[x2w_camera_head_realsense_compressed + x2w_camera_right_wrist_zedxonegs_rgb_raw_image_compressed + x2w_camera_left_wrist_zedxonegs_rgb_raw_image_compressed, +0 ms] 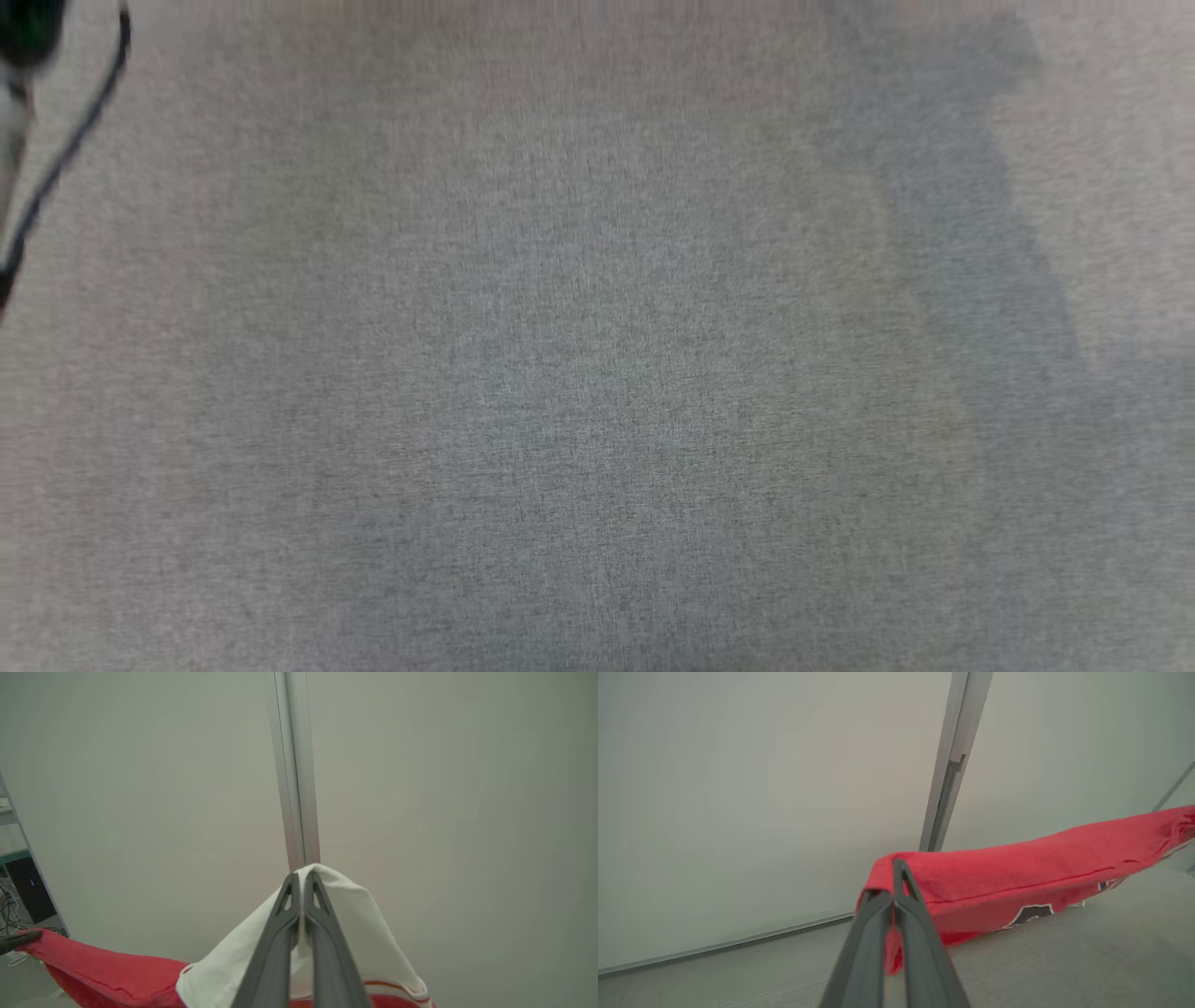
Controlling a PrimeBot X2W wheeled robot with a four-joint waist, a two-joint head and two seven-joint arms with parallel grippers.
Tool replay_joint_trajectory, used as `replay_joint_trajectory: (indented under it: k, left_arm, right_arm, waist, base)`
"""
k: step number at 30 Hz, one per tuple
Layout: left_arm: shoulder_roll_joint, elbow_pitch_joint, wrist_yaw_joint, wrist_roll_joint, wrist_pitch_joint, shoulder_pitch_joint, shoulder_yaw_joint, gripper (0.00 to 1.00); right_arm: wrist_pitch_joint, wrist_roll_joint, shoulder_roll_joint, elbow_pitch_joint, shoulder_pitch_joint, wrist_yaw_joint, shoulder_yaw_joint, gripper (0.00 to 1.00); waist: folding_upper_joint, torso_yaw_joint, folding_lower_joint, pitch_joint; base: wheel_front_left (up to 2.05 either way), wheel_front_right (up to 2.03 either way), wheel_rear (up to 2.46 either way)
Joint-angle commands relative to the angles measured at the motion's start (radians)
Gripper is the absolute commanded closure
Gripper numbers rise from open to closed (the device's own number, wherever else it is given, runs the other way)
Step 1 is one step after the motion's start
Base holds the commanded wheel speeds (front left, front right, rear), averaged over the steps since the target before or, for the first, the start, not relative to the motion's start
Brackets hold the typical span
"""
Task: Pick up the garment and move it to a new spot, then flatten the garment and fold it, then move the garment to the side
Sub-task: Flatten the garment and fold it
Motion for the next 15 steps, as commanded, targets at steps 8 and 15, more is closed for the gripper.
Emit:
replay_joint_trajectory:
  k: [8,15]
  left_arm:
    - [0.083,-0.104,0.000,-0.154,0.110,0.329,-0.114,1.00]
    - [0.153,-0.228,0.000,-0.265,0.277,0.561,-0.211,1.00]
  right_arm:
    - [0.092,0.086,-0.110,-0.085,0.340,0.001,0.138,1.00]
    - [0.290,0.180,-0.255,-0.201,0.596,0.000,0.216,1.00]
  waist:
    - [0.0000,-0.003,0.0000,-0.263]
    - [0.0000,0.007,0.0000,-0.435]
  base:
    - [0.00,0.00,0.00]
    - [0.00,0.00,0.00]
